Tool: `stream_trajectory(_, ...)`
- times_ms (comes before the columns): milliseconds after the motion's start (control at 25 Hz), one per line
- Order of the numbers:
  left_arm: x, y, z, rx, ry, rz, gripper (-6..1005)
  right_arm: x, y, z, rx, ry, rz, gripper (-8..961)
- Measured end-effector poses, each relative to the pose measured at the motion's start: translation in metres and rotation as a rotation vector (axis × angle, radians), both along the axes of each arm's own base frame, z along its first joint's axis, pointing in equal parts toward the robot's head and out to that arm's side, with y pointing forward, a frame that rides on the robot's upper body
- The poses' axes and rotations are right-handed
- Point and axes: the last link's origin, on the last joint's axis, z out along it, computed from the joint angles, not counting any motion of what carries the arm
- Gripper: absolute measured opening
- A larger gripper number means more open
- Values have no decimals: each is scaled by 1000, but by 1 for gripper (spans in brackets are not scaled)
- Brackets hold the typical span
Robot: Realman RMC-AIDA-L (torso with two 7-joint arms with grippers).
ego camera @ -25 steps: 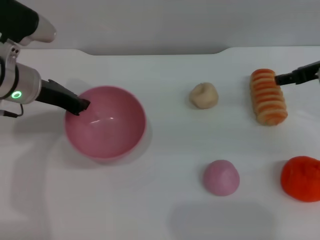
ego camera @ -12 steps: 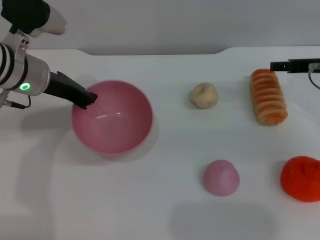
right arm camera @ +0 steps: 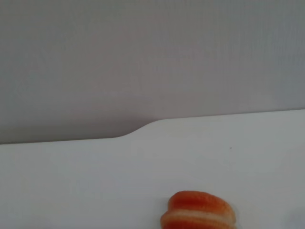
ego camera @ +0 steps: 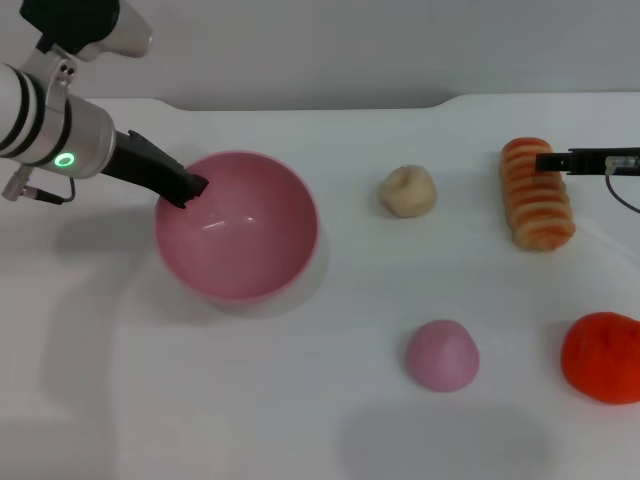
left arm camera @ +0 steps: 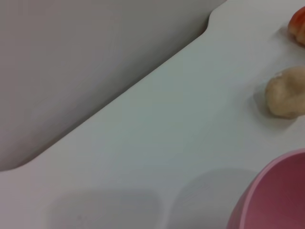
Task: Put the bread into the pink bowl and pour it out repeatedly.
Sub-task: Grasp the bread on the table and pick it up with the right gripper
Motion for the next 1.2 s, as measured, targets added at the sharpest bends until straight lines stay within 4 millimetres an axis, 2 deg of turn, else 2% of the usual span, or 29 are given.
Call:
stream_trajectory(640, 9, 1, -7, -20, 11, -14, 39, 7, 0, -13, -6, -13, -23, 792)
stream_trajectory(1200, 16, 2, -11, -35, 21, -34, 39, 2, 0, -32, -56, -36, -9, 790)
